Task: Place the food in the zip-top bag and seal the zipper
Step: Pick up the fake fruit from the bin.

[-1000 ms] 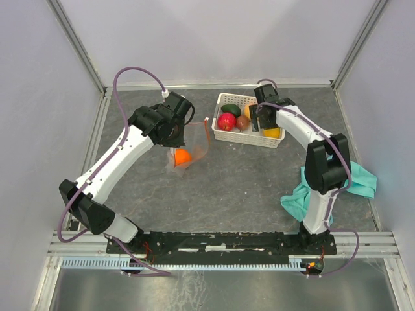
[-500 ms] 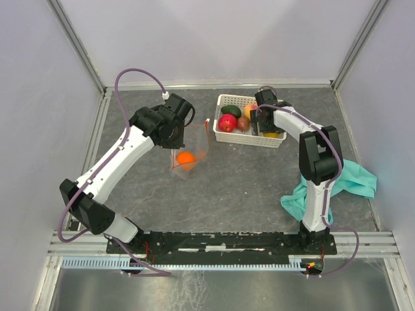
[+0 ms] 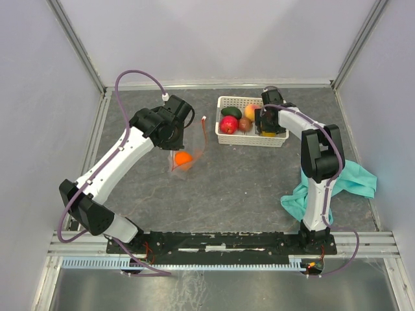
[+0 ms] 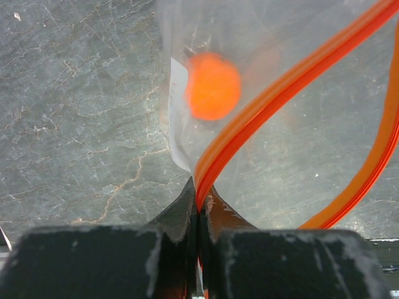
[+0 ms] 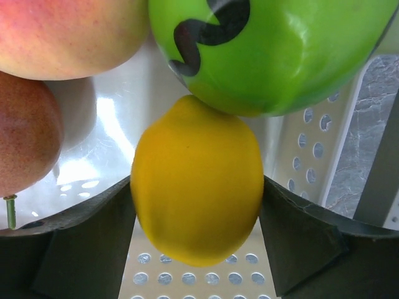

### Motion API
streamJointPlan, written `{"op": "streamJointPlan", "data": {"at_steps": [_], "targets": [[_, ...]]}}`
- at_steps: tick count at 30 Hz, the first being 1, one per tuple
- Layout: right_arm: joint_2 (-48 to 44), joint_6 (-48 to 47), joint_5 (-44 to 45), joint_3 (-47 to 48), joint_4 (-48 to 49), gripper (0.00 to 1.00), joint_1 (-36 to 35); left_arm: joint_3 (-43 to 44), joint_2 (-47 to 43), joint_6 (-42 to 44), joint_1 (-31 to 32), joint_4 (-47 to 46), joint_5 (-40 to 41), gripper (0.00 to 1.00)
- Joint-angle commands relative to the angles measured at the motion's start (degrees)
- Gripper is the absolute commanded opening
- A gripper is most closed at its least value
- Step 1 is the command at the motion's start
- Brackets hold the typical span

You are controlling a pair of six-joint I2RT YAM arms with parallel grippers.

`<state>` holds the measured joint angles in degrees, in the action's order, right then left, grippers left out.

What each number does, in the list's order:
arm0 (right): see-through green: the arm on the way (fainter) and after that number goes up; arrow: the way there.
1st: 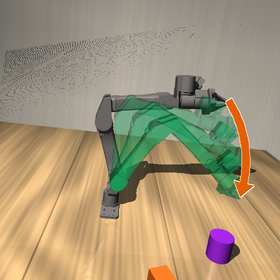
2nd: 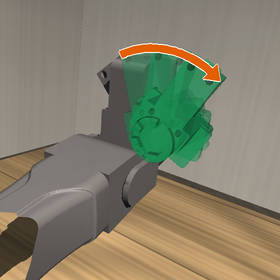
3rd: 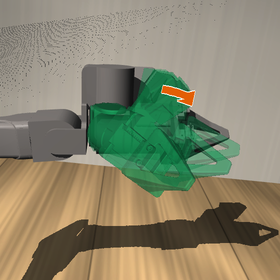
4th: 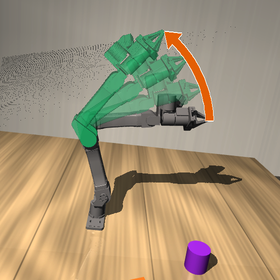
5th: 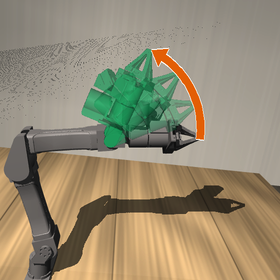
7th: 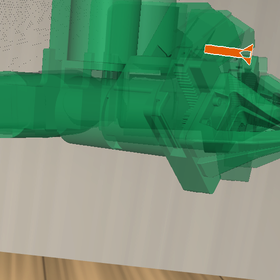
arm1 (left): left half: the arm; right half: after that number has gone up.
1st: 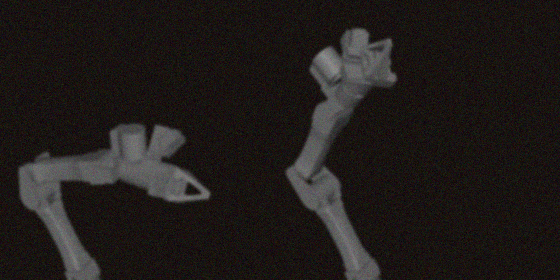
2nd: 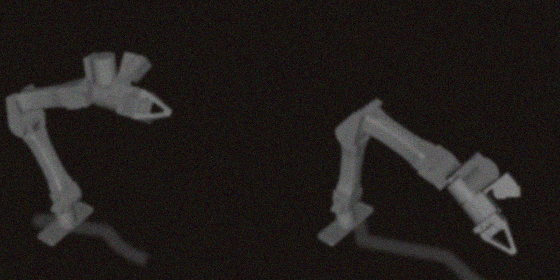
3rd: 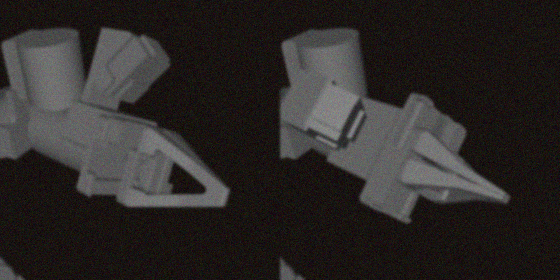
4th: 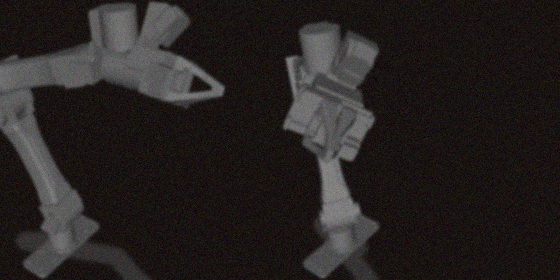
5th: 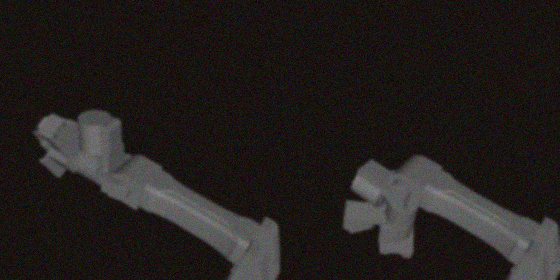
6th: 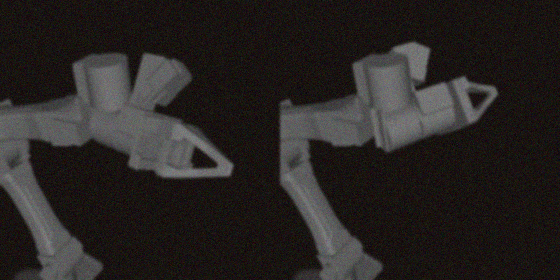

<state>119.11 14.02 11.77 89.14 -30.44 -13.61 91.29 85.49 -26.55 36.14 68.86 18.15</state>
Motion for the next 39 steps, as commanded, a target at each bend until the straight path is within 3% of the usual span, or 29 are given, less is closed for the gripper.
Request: {"op": "streamJointPlan", "data": {"at_steps": [1,5,13,26,39], "targets": [[0.6,-0.6,-2.4,0.1,2.3,0.77,0.3,-0.2,-2.4,-0.6,0.3,-1.3,0.7,0.03],[-2.1,-0.7,-3.0,-0.8,2.3,0.68,0.3,-0.2,-3.0,-0.7,0.2,-1.7,0.4,0.03],[-10.4,-0.3,-4.5,-3.4,2.3,0.58,0.3,-0.9,-3.6,-0.6,0.2,-2.9,-0.6,0.03],[-27.4,2.0,-11.1,-6.3,-1.4,0.57,-1.6,-1.4,-3.8,-0.9,0.4,-5.9,-4.8,0.03],[-39.1,8.8,-18.8,-3.0,-7.8,0.57,-13.3,-0.9,-1.8,-0.9,1.8,-8.5,-6.3,0.03]]}}
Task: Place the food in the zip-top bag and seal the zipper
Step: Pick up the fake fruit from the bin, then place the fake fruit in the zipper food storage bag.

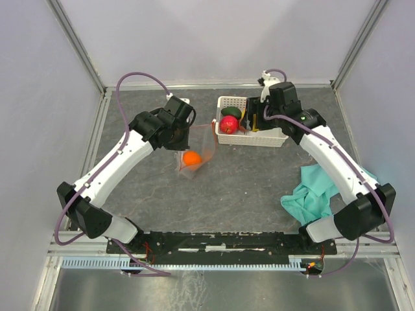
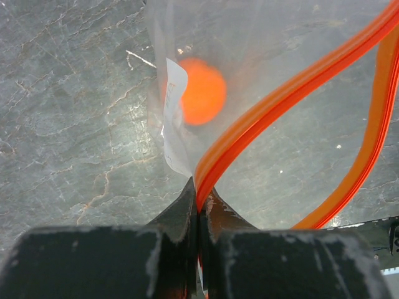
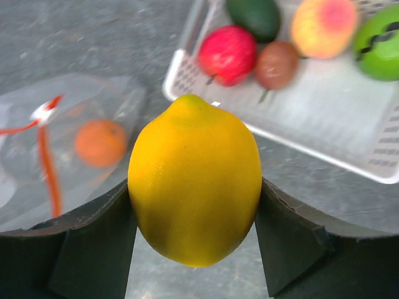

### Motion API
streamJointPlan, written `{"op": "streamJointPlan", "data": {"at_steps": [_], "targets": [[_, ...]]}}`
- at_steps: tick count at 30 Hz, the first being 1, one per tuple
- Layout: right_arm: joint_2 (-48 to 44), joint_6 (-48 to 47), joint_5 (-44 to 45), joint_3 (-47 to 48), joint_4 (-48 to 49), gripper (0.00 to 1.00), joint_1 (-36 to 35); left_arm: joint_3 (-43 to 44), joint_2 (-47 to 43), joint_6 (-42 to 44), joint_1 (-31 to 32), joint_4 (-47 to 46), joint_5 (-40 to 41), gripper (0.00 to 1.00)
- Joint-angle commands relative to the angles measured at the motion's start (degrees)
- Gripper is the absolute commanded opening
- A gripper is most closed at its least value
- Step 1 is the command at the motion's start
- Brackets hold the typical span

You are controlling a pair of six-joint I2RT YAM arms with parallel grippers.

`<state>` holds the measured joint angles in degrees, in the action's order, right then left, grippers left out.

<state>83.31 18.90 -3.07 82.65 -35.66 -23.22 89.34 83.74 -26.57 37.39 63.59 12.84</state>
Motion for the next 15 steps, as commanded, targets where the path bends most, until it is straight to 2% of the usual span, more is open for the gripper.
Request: {"op": "streamJointPlan", "data": {"at_steps": [1,9,15], "targets": [[-3.8,4.9,-5.3,3.9,-2.8,0.57,-4.8,1.2,0.2,-0.8,0.5,-3.4,-1.2,0.03],[-4.8,14.6,-12.6,5.6,-1.1,0.57,-11.9,2.5,1.7,-0.2,1.1,-4.4,-2.1,0.03],[-1.9,20.3,-19.2,5.8,1.5,0.58,-14.9,2.0,1.9,-0.5,1.6,-5.1,-2.7,0.03]]}}
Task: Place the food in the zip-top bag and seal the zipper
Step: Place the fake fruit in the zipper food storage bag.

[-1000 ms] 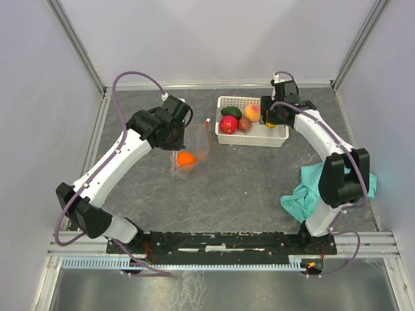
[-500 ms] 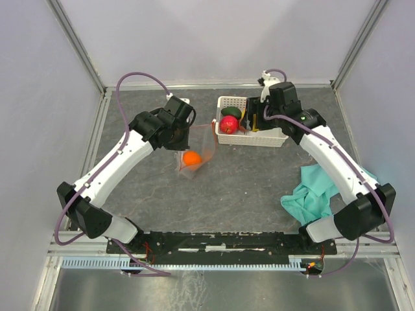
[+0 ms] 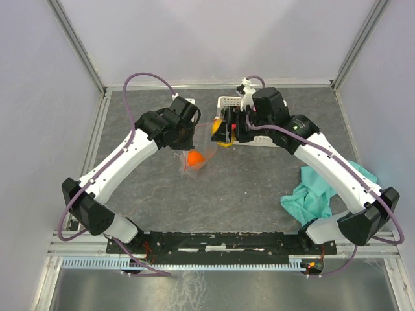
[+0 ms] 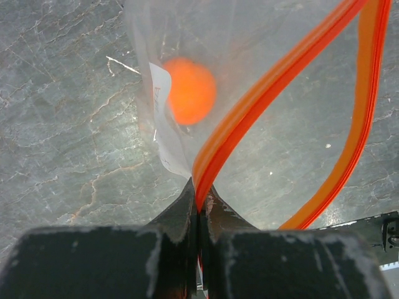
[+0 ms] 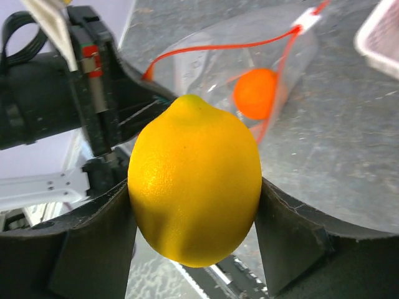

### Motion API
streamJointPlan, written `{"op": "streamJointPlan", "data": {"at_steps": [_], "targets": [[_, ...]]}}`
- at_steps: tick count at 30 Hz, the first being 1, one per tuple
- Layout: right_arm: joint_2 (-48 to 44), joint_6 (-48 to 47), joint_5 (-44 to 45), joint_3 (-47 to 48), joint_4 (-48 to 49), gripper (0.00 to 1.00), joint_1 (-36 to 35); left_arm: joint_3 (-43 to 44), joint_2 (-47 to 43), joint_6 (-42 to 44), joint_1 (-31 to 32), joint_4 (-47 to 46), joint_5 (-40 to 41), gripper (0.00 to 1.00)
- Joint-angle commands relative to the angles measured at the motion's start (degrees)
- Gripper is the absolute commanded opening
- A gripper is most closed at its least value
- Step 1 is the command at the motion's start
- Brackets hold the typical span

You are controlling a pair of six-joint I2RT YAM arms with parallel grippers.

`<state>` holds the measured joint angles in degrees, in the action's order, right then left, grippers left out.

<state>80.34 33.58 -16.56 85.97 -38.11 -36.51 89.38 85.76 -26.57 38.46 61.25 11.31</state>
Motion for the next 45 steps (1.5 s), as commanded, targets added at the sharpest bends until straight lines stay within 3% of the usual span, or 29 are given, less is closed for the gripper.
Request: {"op": "streamJointPlan", "data": {"at_steps": [1,19,28,45], "targets": [[1.6,6.7,-6.1,2.2,4.9,0.58,-2.2,1.8,-0.1,-0.5,0.7,-2.8,-1.3,0.03],[10.4,13.1,-1.0,-1.1,6.2,0.67,-3.7,-0.4,-2.1,-1.9,2.3,-4.3,-1.8,0.03],[10.3,15.0,8.4,-3.6,9.0,0.75,-3.7,-0.7,-2.1,-2.1,3.4,-4.7,-3.3,0.03],[9.8,18.8,16.2,-6.5,16.6,0.88,-3.7,-0.8,-3.3,-2.4,4.2,-5.9,-6.7,0.03]]}}
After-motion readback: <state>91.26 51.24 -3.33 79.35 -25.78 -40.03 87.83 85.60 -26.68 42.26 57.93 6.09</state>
